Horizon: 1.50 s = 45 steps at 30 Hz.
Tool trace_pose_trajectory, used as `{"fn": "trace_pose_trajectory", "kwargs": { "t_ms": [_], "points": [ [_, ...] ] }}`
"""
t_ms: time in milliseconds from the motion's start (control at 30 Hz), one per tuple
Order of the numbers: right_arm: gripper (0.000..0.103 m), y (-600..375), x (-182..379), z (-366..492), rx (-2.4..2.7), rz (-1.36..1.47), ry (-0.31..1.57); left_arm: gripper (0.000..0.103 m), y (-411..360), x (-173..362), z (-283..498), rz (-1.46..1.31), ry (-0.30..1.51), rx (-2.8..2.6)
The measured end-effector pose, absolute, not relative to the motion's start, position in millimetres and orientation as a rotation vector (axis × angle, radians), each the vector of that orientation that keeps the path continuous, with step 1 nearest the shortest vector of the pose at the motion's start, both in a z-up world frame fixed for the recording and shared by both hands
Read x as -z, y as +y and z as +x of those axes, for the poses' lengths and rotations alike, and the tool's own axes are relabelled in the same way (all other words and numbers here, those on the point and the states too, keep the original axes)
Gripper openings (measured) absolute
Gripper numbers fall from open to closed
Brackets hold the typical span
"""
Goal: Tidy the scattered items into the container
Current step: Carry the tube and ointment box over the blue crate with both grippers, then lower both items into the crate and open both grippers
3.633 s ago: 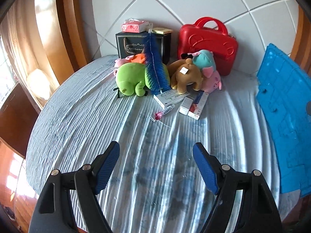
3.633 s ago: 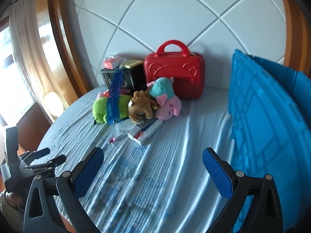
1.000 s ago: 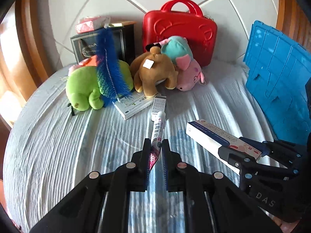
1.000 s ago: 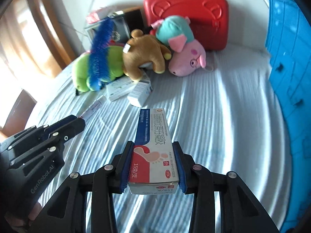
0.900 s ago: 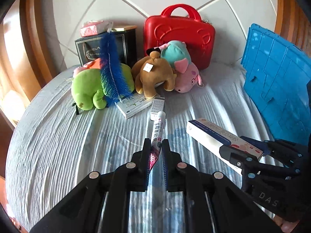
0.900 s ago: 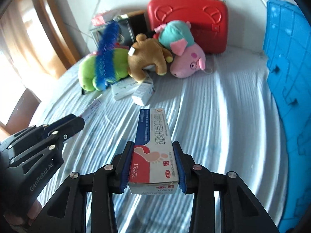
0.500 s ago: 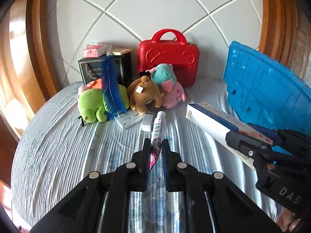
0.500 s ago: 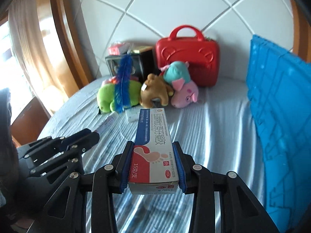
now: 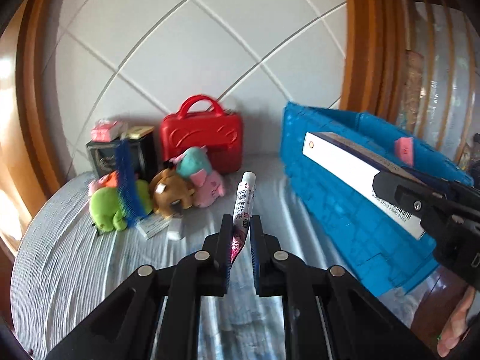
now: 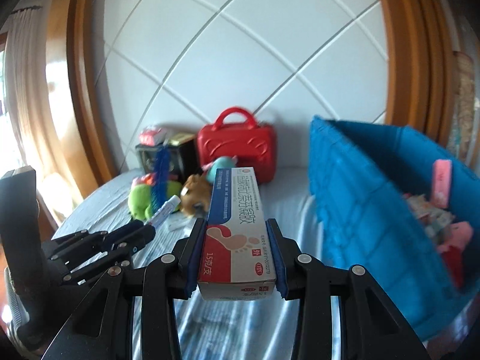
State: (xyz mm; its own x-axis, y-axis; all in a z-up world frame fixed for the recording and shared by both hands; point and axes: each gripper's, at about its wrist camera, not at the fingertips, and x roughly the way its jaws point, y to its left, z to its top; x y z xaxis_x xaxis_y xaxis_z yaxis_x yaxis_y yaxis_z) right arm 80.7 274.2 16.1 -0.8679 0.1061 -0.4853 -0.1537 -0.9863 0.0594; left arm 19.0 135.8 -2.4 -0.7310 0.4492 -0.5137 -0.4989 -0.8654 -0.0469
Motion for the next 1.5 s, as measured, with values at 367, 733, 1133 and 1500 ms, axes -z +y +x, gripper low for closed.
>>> {"fn": "trace_pose_trajectory", "kwargs": {
  "t_ms": [367,733,1133,1500],
  "points": [
    [0.039,443,-62,168,-2.778,-0.542,0.131,0.011,316,-59,80,-0.547,0.113,-2.446],
    [0.039,591,-49,191,-2.791,-0.629,0.172,0.011,470,-52,102,-0.729,0.233,-2.436],
    [0.039,645,7,172,-2.756,-0.953,0.201,0.011,541,9,85,-1.206,0.385,-2.239],
    [0.039,650,15,164,-2.760,-1.022,0.192,0.011,543,14,78,-1.272,0.384,-2.257]
  ]
}}
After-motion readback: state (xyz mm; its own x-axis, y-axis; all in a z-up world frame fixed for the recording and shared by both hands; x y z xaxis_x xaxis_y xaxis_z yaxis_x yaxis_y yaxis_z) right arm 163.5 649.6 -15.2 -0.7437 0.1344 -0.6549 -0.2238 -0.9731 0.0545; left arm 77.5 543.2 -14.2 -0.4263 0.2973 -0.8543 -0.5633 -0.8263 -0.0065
